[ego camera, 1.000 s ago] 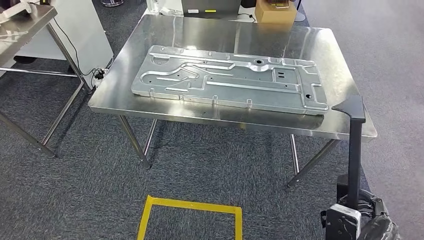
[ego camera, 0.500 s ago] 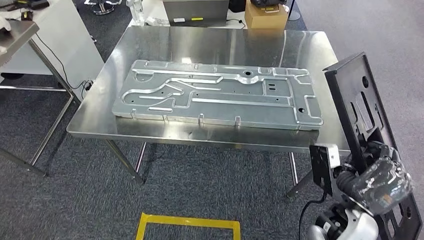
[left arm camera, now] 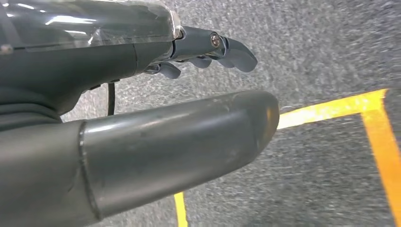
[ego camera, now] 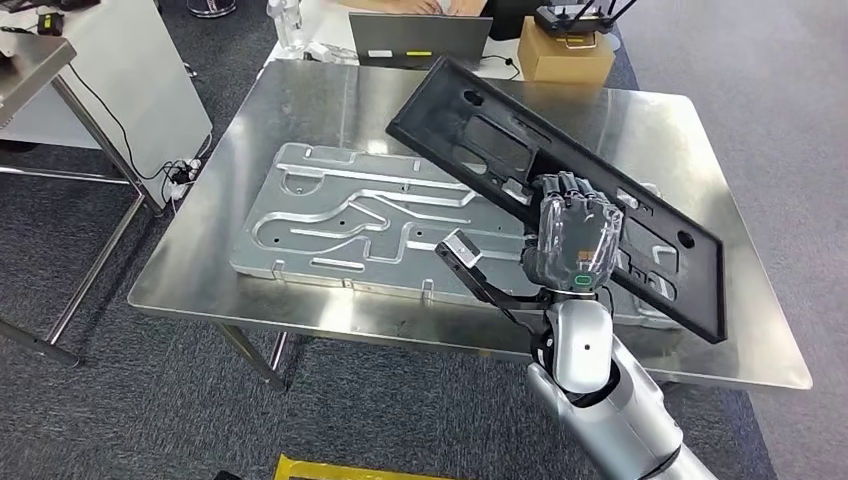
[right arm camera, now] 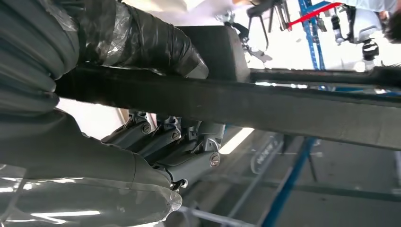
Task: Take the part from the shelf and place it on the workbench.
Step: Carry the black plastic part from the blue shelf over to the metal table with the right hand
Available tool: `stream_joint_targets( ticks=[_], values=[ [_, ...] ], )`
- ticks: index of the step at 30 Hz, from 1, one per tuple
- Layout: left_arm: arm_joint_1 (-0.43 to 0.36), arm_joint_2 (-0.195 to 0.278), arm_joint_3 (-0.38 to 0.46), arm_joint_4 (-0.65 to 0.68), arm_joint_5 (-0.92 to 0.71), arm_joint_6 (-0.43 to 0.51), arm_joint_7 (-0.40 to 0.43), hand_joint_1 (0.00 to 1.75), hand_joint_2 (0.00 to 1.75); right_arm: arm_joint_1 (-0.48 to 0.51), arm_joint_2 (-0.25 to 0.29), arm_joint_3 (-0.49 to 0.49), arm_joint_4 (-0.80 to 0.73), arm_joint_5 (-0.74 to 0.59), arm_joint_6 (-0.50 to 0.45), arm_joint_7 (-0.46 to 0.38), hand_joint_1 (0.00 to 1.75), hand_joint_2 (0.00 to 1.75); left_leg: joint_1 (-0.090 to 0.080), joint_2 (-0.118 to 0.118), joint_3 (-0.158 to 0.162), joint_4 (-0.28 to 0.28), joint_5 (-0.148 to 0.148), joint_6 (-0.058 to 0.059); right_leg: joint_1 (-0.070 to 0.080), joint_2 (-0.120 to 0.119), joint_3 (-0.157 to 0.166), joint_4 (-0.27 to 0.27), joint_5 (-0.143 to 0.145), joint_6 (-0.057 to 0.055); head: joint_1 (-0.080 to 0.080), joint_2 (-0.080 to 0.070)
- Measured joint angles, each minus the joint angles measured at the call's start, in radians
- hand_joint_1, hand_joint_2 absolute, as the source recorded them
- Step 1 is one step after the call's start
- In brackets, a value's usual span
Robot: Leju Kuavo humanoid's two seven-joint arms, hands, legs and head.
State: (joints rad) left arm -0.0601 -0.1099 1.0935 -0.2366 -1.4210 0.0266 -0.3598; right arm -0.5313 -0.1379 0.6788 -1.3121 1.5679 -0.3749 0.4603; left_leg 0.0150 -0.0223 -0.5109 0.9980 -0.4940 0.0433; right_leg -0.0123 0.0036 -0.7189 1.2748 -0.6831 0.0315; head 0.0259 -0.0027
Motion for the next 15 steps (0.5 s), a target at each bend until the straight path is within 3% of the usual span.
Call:
stream_joint_targets(
  ticks=[1,4,5,6,8,10,11,13,14,15],
  values=[
    [0.001,0.0,0.0,0.0,0.0,0.0,0.0,0.0,0.0,-0.006,0.0,0.006,0.01,0.0,0.0,0.0,1.75,1.75,-0.001,-0.002,0.024,0.0,-0.018,-0.002,0.003,0.0,-0.008,-0.048,0.022,-0.006,0.0,0.0],
    [0.004,-0.002,-0.002,0.004,0.0,-0.002,0.001,0.0,0.0,-0.014,-0.002,0.021,0.038,0.0,-0.001,0.0,1.75,1.75,-0.005,-0.007,0.08,-0.003,-0.076,-0.011,0.021,0.003,-0.014,-0.207,0.275,-0.036,0.0,0.0],
    [0.003,-0.002,-0.003,0.006,0.0,-0.002,0.001,0.0,0.0,-0.017,-0.002,0.025,0.044,-0.001,-0.001,0.0,1.75,1.75,-0.005,-0.008,0.096,-0.003,-0.089,-0.016,0.026,0.006,-0.01,-0.23,0.328,-0.045,0.0,0.0],
    [-0.001,-0.001,-0.004,0.007,0.0,-0.003,0.002,0.0,0.0,-0.022,-0.002,0.028,0.048,-0.001,-0.001,-0.001,1.75,1.75,-0.006,-0.009,0.109,0.001,-0.094,-0.022,0.029,0.009,-0.003,-0.235,0.335,-0.051,-0.001,0.0],
    [-0.007,0.001,-0.005,0.007,-0.001,-0.003,0.002,0.0,0.0,-0.035,0.002,0.031,0.051,-0.002,0.003,-0.011,1.75,1.75,-0.005,-0.003,0.104,0.047,-0.073,-0.032,0.026,0.011,0.026,-0.24,0.312,-0.063,-0.001,0.0],
    [-0.013,0.003,-0.006,0.007,-0.005,-0.006,0.004,0.0,0.0,-0.054,0.013,0.032,0.062,-0.001,0.017,-0.043,1.75,1.75,-0.003,0.005,0.035,0.164,-0.048,-0.04,0.021,0.011,0.061,-0.252,0.29,-0.075,-0.002,0.0],
    [-0.015,0.003,-0.006,0.007,-0.007,-0.008,0.005,0.0,0.0,-0.062,0.022,0.033,0.074,0.0,0.025,-0.066,1.75,1.75,-0.002,0.008,-0.012,0.227,-0.059,-0.042,0.021,0.012,0.079,-0.256,0.276,-0.078,-0.002,0.0],
    [-0.017,0.005,-0.007,0.008,-0.011,-0.013,0.009,0.0,0.0,-0.072,0.049,0.039,0.105,0.0,0.039,-0.109,1.75,1.75,-0.002,0.011,-0.095,0.291,-0.142,-0.047,0.019,0.015,0.117,-0.258,0.243,-0.079,-0.003,0.0],
    [-0.017,0.007,-0.008,0.008,-0.013,-0.014,0.011,0.0,0.0,-0.075,0.063,0.043,0.12,0.0,0.044,-0.127,1.75,1.75,-0.002,0.012,-0.124,0.29,-0.191,-0.049,0.018,0.016,0.139,-0.259,0.225,-0.078,-0.003,0.0],
    [-0.017,0.008,-0.009,0.008,-0.014,-0.015,0.012,0.0,0.0,-0.078,0.077,0.047,0.136,0.0,0.049,-0.144,1.75,1.75,-0.002,0.013,-0.145,0.267,-0.219,-0.051,0.018,0.017,0.162,-0.259,0.206,-0.076,-0.003,0.0]
  ],
)
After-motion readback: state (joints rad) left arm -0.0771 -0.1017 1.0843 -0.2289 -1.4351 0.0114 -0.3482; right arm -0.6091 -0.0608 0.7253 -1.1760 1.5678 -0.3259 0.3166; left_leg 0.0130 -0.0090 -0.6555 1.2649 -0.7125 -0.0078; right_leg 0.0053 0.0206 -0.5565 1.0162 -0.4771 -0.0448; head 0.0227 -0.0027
